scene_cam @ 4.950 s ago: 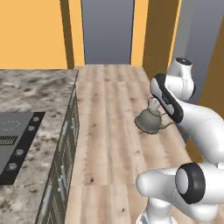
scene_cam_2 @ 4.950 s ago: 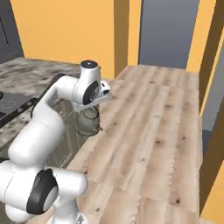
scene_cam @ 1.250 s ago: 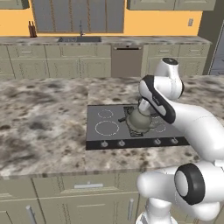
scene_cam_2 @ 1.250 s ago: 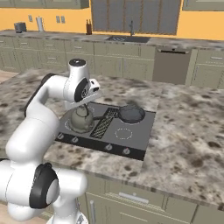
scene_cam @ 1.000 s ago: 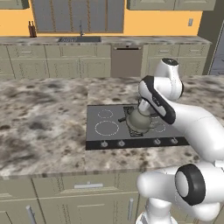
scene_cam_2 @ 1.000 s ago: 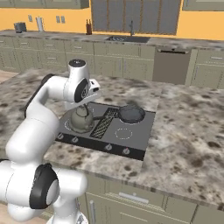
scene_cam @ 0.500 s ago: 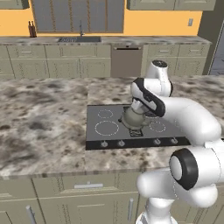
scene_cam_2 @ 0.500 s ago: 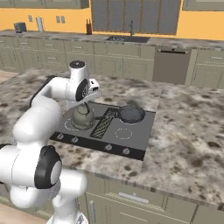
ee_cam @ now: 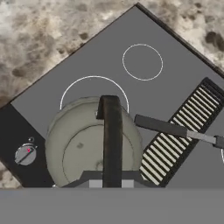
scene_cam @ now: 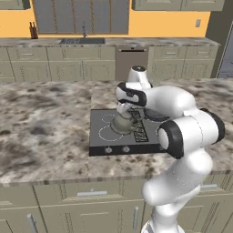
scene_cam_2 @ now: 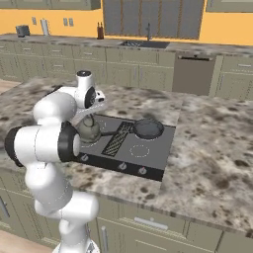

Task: Pick the kettle from the counter and place it on a stove burner. Then turn the burner on.

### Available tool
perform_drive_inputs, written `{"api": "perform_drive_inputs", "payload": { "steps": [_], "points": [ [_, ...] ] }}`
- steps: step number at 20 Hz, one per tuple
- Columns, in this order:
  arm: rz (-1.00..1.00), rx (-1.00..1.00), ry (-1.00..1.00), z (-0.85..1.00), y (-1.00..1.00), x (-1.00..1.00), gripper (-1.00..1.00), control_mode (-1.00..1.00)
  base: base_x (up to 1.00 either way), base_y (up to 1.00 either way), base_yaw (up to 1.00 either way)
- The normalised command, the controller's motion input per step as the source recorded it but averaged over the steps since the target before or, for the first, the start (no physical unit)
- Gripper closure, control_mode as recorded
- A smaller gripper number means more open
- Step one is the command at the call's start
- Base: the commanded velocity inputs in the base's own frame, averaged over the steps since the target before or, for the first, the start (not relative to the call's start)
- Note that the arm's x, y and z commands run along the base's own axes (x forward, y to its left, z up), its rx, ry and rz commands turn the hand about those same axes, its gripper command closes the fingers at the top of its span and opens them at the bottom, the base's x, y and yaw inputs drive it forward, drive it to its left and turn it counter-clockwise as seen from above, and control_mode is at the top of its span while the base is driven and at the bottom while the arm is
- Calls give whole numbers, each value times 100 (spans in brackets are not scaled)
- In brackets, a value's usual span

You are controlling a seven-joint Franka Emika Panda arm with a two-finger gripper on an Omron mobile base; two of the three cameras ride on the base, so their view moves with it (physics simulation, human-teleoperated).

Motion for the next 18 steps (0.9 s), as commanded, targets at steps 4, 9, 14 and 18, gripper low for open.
{"api": "perform_drive_inputs", "payload": {
  "steps": [4,9,14,18],
  "points": [
    [-4,-6,14,-14,49,83,100,-100,0,0,0],
    [-3,-8,15,-7,30,55,100,-100,0,0,0],
    [0,-1,7,-2,7,1,100,-100,0,0,0],
    [0,0,4,-18,15,1,100,-100,0,0,0]
  ]
}}
